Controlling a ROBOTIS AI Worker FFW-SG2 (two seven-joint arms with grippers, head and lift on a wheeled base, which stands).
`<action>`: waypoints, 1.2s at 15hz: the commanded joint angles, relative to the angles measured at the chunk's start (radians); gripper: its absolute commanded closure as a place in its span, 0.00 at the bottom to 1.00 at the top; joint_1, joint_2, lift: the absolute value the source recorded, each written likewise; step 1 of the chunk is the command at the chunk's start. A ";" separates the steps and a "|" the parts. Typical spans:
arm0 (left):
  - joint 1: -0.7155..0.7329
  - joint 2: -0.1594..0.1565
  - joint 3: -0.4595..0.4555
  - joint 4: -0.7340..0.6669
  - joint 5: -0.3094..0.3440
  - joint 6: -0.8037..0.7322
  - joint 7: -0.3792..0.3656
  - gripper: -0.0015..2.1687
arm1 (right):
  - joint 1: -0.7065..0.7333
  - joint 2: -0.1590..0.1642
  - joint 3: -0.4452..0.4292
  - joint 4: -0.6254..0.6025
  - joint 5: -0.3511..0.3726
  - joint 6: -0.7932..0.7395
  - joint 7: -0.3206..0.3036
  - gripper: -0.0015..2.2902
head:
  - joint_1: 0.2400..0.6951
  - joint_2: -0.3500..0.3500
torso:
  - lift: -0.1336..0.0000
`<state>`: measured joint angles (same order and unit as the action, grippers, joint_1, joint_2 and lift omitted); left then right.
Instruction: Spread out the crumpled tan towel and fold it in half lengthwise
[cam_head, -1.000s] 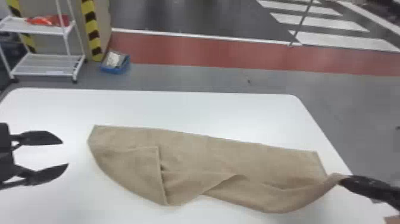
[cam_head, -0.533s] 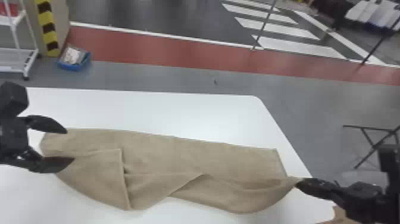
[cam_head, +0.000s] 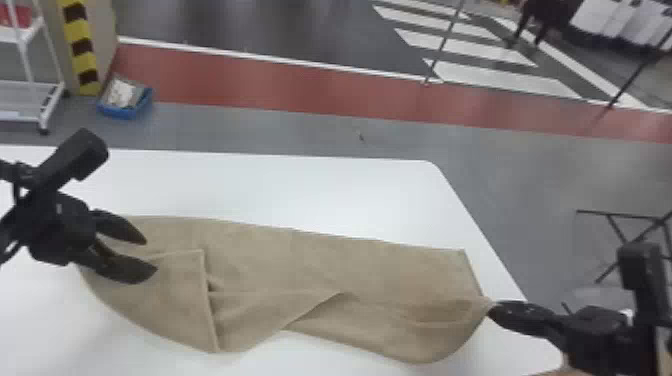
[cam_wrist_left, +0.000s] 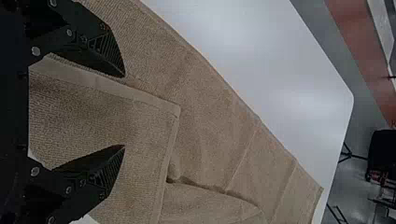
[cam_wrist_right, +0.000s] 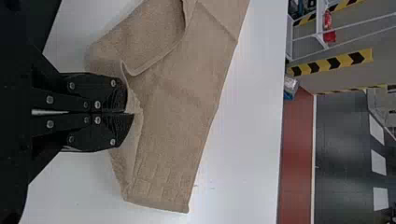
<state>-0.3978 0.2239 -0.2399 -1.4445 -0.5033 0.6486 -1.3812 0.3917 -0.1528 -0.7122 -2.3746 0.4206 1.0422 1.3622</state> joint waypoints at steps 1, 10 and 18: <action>-0.024 -0.015 -0.032 0.042 -0.014 0.017 0.002 0.19 | -0.001 0.004 0.010 0.000 0.009 -0.003 0.005 0.87 | 1.00 0.00 | 0.07; -0.133 -0.063 -0.107 0.205 -0.061 0.035 0.024 0.20 | 0.006 0.006 -0.001 0.012 0.014 -0.037 0.005 0.87 | 1.00 0.00 | 0.07; -0.093 -0.037 -0.047 0.141 -0.057 0.017 -0.024 0.50 | 0.006 0.006 -0.012 0.037 0.003 -0.079 0.005 0.87 | 1.00 0.00 | 0.07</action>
<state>-0.5125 0.1791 -0.3168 -1.2619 -0.5667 0.6761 -1.4017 0.3973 -0.1472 -0.7225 -2.3418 0.4244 0.9674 1.3622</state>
